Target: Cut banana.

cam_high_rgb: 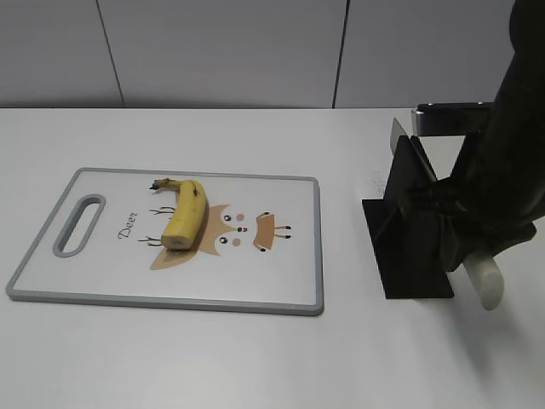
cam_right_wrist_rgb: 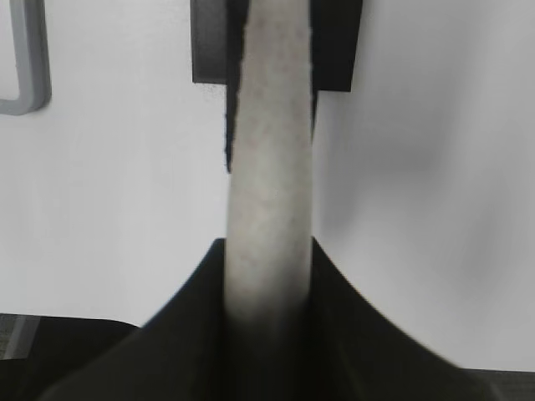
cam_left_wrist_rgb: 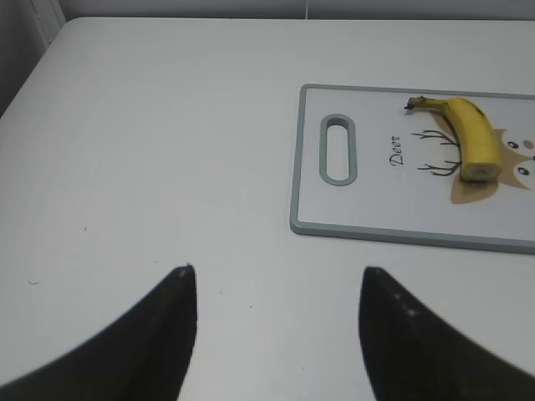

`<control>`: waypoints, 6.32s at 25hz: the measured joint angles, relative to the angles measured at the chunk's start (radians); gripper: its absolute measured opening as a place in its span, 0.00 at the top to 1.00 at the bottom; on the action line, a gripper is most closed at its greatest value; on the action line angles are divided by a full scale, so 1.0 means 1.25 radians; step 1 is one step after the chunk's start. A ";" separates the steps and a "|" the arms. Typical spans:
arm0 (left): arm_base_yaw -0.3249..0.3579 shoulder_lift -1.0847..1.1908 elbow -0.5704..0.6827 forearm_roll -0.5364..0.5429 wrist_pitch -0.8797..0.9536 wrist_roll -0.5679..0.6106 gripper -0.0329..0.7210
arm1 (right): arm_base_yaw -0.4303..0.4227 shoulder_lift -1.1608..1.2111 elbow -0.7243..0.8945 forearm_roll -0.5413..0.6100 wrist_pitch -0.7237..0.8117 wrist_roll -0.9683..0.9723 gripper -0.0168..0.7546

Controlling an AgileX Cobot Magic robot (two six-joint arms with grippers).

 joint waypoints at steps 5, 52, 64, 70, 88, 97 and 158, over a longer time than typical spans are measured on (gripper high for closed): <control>0.000 0.000 0.000 0.001 0.000 0.000 0.18 | 0.000 -0.027 0.000 0.000 -0.007 0.000 0.76; 0.000 0.000 0.000 -0.001 0.000 0.000 0.28 | 0.000 -0.222 -0.145 -0.033 0.113 -0.066 0.76; 0.000 0.079 -0.023 -0.034 -0.019 0.023 0.31 | 0.000 -0.222 -0.145 0.038 0.024 -0.366 0.76; 0.000 0.177 -0.053 -0.034 -0.090 0.125 0.34 | 0.000 -0.217 -0.146 -0.009 -0.066 -0.551 0.76; 0.000 0.657 -0.309 -0.092 -0.183 0.523 0.22 | 0.000 0.015 -0.382 0.060 0.021 -0.944 0.76; 0.000 0.911 -0.584 -0.176 -0.005 0.757 0.22 | 0.000 0.138 -0.462 0.123 0.041 -1.076 0.76; -0.094 1.407 -0.640 -0.359 -0.034 1.210 0.61 | 0.116 0.360 -0.512 0.197 -0.049 -1.180 0.76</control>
